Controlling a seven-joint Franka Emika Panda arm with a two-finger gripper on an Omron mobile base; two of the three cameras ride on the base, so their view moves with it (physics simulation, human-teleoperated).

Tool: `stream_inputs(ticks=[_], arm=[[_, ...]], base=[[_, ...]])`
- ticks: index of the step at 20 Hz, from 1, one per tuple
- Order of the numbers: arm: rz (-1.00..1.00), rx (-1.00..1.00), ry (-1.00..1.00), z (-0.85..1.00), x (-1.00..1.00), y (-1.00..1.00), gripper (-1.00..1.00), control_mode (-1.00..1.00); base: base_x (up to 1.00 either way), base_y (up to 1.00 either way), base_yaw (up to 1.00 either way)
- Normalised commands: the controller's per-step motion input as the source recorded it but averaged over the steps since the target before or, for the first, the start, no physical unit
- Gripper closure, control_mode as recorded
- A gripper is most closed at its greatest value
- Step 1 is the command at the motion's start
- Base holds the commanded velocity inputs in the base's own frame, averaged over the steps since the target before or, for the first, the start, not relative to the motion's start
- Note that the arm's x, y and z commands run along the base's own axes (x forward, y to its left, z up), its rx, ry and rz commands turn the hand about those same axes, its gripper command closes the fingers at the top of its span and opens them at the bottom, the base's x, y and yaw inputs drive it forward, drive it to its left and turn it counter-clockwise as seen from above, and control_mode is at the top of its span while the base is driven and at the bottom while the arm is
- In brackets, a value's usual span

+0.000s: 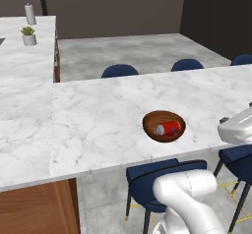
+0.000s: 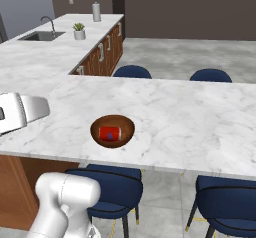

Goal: Open the fridge, grab two sodas, and place both sodas inside the bowl with ice on the dining counter.

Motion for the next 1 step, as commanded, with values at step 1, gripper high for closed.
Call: stream_inputs(ticks=[1], arm=[[0.0,0.0,0.02,0.0,0.12,-0.1,-1.0,-1.0]], base=[[0.0,0.0,0.0]])
